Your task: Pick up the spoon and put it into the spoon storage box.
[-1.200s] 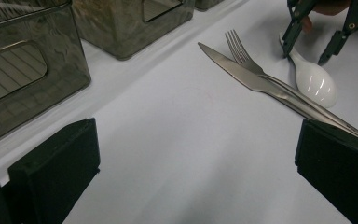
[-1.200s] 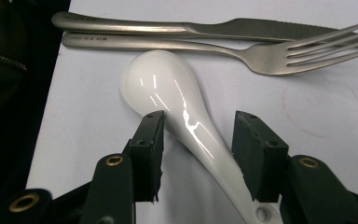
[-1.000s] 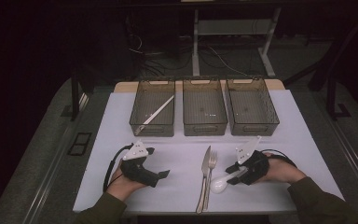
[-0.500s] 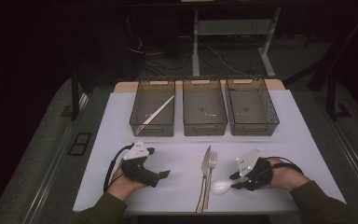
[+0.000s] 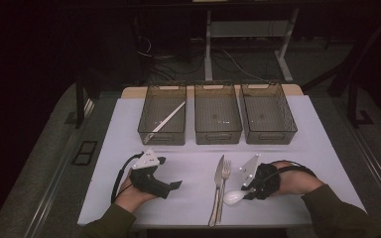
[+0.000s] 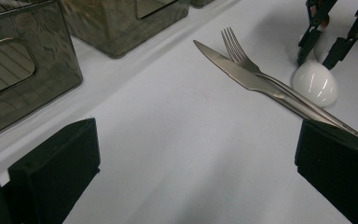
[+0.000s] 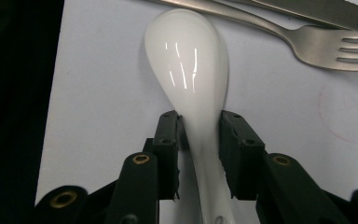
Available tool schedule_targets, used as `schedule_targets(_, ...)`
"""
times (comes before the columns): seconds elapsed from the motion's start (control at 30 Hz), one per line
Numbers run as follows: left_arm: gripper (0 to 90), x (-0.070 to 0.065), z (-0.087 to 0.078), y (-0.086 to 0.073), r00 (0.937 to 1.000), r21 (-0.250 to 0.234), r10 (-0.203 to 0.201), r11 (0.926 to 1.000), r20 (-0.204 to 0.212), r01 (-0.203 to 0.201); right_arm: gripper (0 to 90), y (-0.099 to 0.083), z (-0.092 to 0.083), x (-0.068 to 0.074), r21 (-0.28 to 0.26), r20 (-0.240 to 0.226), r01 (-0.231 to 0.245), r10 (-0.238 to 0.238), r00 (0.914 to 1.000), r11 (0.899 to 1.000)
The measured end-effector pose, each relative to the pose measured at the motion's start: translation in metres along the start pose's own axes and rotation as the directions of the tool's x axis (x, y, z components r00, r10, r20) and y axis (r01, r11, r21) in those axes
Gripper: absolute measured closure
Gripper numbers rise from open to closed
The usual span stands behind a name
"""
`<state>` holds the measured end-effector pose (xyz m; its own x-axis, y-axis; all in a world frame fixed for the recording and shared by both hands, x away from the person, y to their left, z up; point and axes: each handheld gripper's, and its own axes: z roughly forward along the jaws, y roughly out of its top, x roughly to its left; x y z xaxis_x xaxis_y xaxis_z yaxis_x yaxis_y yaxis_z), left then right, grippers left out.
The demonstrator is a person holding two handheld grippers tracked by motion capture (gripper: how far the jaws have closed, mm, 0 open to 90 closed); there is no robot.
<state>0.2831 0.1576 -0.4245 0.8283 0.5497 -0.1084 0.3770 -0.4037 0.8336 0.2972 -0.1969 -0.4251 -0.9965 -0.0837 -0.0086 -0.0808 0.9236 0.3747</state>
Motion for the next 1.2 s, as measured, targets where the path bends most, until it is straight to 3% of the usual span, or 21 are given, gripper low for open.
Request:
schedule_targets(0.2,0.0,0.0,0.0,0.0,1.0,-0.001,-0.002,1.0,0.0,0.002,76.0,-0.004,-0.001,0.001,-0.032,0.025,-0.046,0.047,0.9986,0.998)
schedule_targets(0.27,0.0,0.0,0.001,0.0,1.0,-0.001,-0.003,1.0,-0.001,0.003,84.5,-0.007,-0.002,0.0,-0.053,0.046,-0.066,0.068,0.9966,0.996)
schedule_targets(0.47,0.0,0.0,0.0,0.0,1.0,0.0,0.005,1.0,-0.002,-0.005,84.7,-0.014,-0.002,-0.004,-0.105,0.032,-0.088,0.092,0.9952,0.991)
schedule_targets(0.7,0.0,0.0,-0.001,0.0,0.9999,-0.001,0.015,0.9999,-0.006,-0.015,84.7,-0.02,-0.01,-0.014,-0.15,0.064,-0.145,0.156,0.9857,0.978)
schedule_targets(0.8,0.0,0.0,-0.002,-0.001,0.9998,-0.001,0.015,0.9999,-0.009,-0.015,84.6,-0.021,-0.013,-0.018,-0.187,0.054,-0.199,0.212,0.9758,0.962)
schedule_targets(0.87,0.0,0.0,-0.002,-0.001,0.9998,-0.003,0.015,0.9999,-0.008,-0.015,84.7,-0.022,-0.016,-0.023,-0.204,0.068,-0.212,0.23,0.9709,0.956)
schedule_targets(0.97,0.0,0.001,-0.003,-0.002,0.9998,-0.003,0.019,0.9998,-0.009,-0.019,84.6,-0.023,-0.024,-0.029,-0.242,0.082,-0.246,0.272,0.9587,0.939)
schedule_targets(1.2,0.0,0.003,-0.006,-0.004,1.0,-0.002,0.007,1.0,-0.004,-0.007,84.6,-0.025,-0.041,-0.042,-0.315,0.104,-0.337,0.385,0.9171,0.887)
